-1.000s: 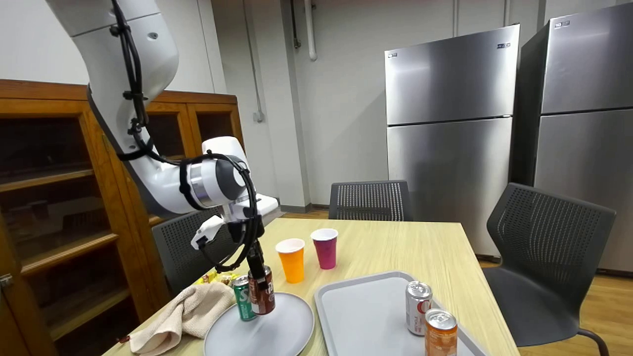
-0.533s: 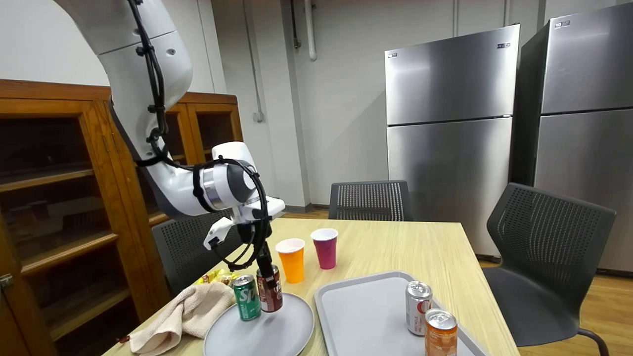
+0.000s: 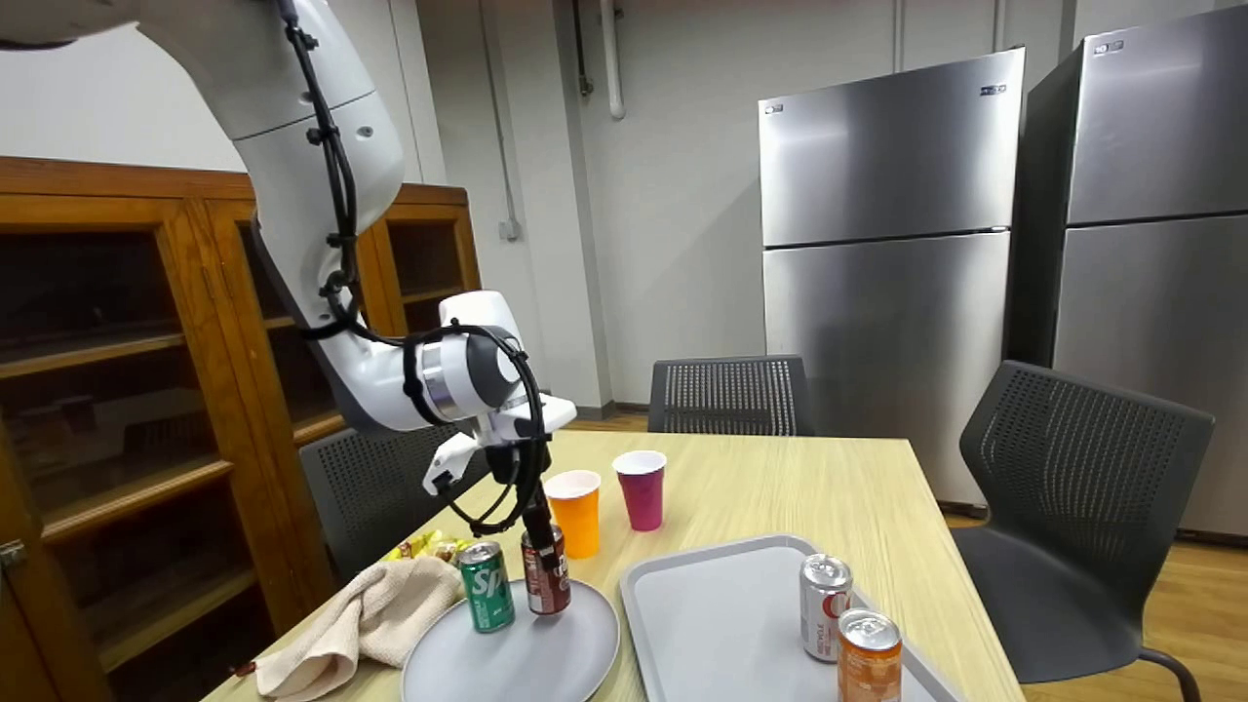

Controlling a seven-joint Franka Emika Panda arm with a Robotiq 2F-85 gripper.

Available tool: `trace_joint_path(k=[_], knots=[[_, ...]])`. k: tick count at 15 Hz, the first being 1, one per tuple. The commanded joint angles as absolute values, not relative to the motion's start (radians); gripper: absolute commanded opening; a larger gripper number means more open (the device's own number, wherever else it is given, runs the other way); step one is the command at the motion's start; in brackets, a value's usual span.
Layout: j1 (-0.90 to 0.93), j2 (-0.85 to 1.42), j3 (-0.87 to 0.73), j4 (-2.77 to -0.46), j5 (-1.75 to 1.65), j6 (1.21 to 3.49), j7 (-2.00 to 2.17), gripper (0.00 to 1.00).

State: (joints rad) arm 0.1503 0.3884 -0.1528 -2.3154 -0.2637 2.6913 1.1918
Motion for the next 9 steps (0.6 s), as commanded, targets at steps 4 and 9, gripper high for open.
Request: trace_joint_path(k=[4, 9], knots=[[0.150, 0.430, -0.158, -2.251, -0.210, 2.653, 1.134, 0.39], [0.153, 0.438, -0.162, -2.250, -0.195, 2.640, 1.116, 0.90]])
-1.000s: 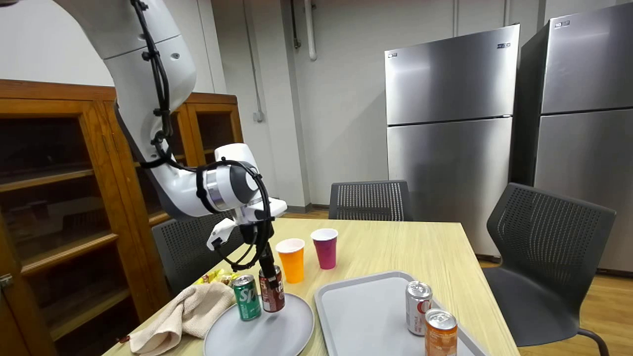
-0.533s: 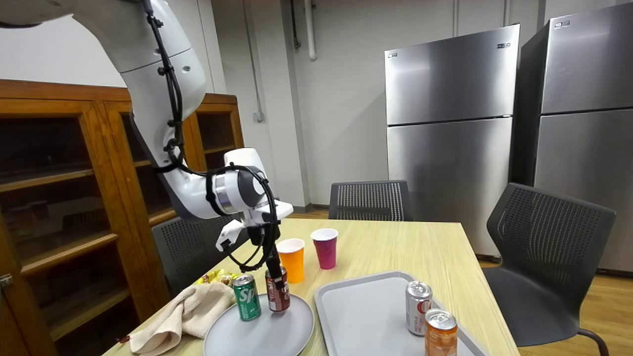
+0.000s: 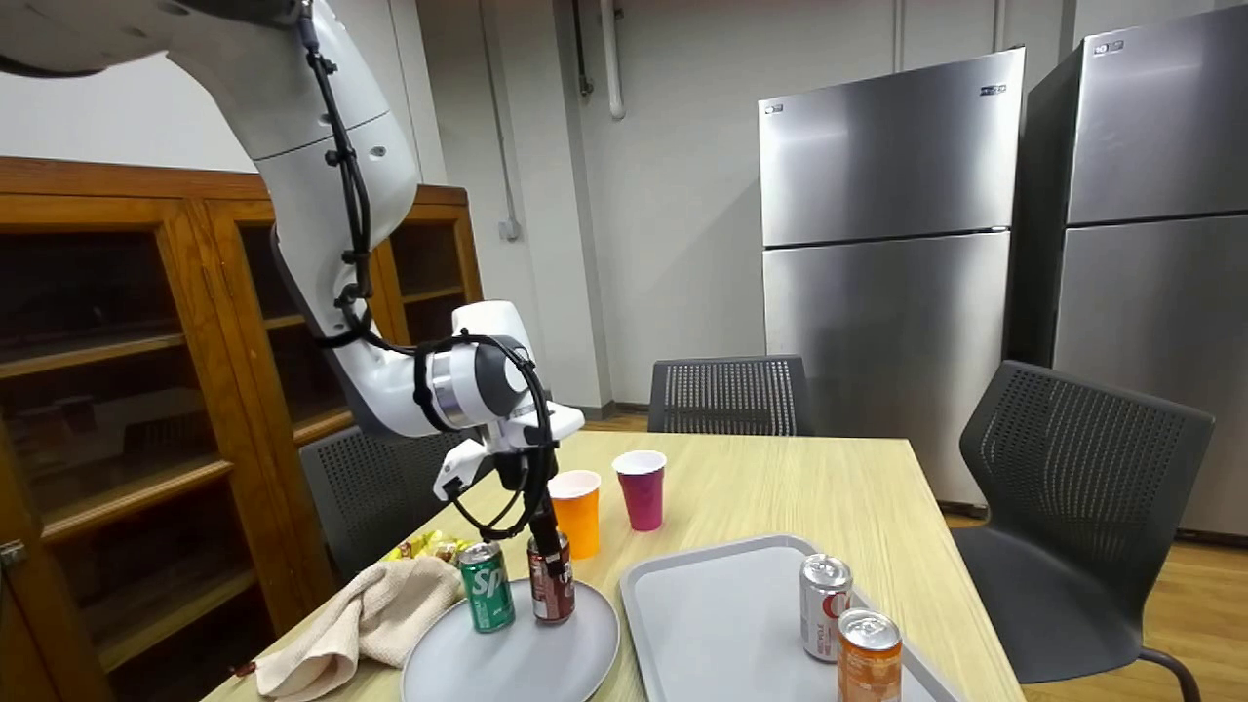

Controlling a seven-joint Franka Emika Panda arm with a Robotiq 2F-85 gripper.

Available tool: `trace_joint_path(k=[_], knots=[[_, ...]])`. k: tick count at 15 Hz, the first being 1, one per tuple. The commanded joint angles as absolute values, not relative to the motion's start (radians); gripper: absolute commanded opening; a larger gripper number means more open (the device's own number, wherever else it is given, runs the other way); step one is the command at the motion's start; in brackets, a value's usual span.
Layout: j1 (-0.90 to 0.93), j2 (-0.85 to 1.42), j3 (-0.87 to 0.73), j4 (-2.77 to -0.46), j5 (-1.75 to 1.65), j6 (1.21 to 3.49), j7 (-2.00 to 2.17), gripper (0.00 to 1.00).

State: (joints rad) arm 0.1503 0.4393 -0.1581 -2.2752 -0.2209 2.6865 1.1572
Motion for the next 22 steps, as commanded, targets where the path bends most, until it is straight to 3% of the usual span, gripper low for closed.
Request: trace_joint_path(k=[1, 3, 22], knots=[[0.155, 0.433, -0.166, -2.253, -0.197, 2.637, 1.118, 0.96], [0.161, 0.418, -0.176, -2.260, -0.209, 2.632, 1.124, 1.00], [0.069, 0.314, -0.307, -2.316, -0.246, 2.646, 1.055, 1.00]])
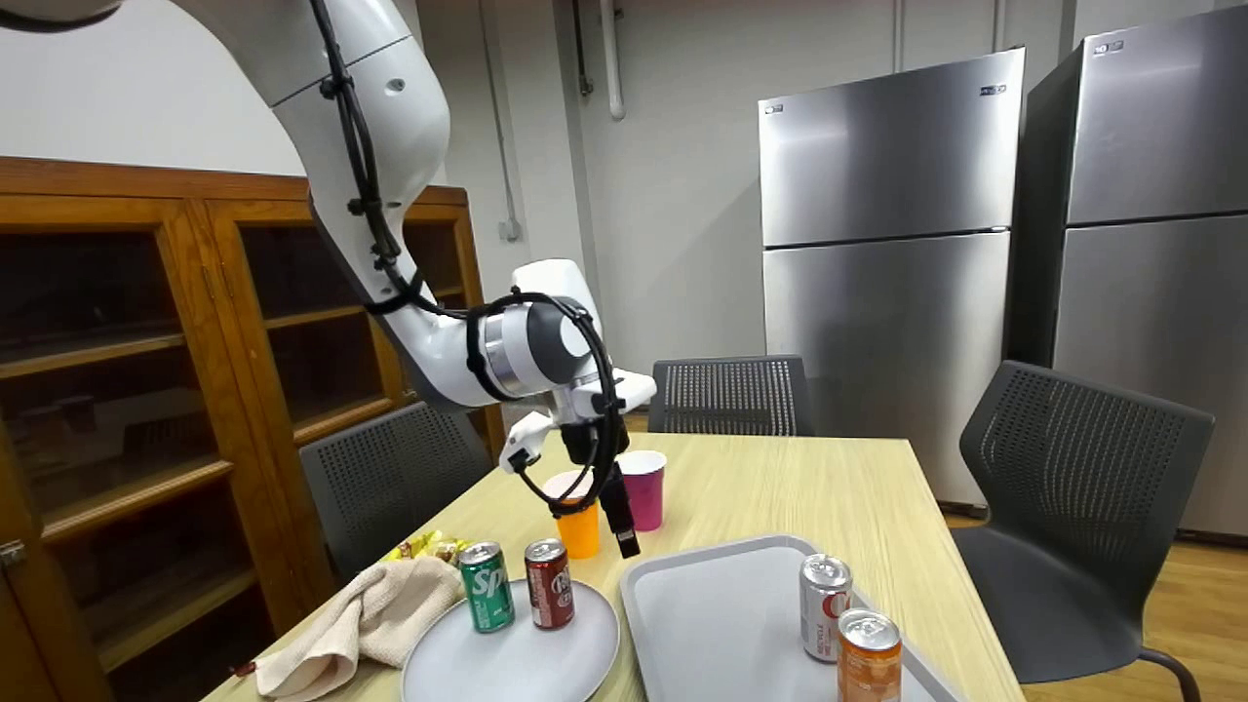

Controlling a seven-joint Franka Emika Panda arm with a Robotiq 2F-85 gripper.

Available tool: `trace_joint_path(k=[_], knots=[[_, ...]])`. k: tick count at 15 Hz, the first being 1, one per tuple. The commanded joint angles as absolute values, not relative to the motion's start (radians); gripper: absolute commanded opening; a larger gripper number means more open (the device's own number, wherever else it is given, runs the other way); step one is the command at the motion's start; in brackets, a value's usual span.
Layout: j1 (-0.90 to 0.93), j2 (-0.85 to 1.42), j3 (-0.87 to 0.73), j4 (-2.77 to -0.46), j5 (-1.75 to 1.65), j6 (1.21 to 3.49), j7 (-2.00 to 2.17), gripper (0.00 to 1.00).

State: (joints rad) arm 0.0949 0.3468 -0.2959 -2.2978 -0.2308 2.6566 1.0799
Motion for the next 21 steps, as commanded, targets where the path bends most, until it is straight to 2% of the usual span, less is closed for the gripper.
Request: trace_joint_path(k=[1, 21], knots=[[0.060, 0.315, -0.312, -2.314, -0.243, 2.645, 1.049, 1.00], [0.051, 0.342, -0.338, -2.311, -0.244, 2.655, 1.106, 1.00]])
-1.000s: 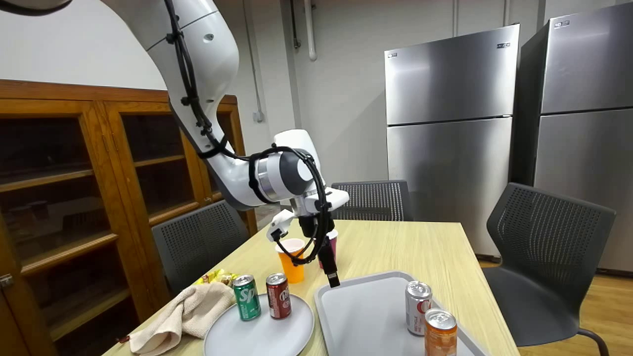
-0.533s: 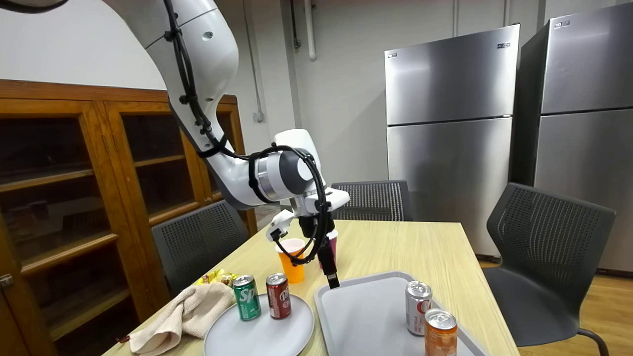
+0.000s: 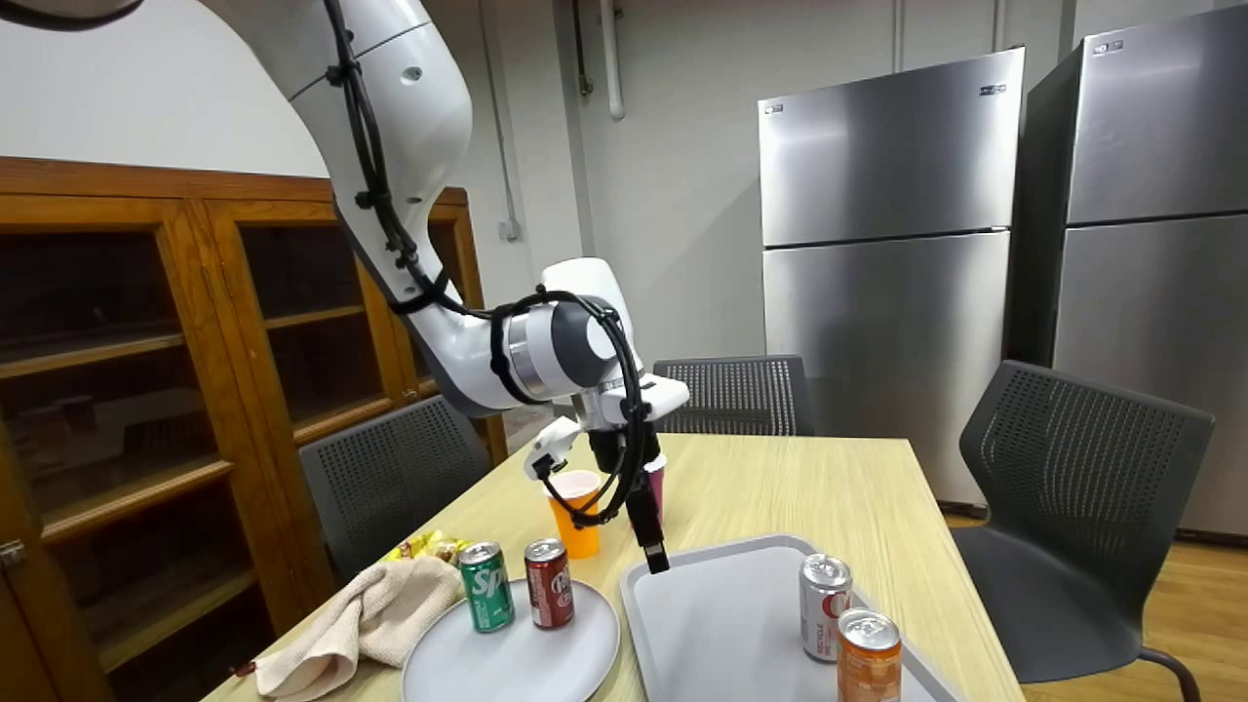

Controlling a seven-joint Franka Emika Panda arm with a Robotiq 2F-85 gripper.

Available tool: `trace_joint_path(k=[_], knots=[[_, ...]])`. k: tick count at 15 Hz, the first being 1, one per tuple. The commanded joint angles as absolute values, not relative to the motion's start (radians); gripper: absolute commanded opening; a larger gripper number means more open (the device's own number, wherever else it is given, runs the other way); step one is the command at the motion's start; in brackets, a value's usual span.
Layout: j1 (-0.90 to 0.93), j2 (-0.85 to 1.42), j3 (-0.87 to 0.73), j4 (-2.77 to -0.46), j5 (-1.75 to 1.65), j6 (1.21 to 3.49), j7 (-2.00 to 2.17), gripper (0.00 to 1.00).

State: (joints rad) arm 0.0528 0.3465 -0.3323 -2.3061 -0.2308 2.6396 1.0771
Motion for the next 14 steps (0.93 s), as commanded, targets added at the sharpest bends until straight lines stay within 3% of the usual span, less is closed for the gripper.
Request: trace_joint_path(k=[1, 14], knots=[[0.047, 0.339, -0.336, -2.317, -0.240, 2.669, 1.100, 1.00], [-0.074, 0.357, -0.319, -2.280, -0.157, 2.707, 0.884, 1.00]])
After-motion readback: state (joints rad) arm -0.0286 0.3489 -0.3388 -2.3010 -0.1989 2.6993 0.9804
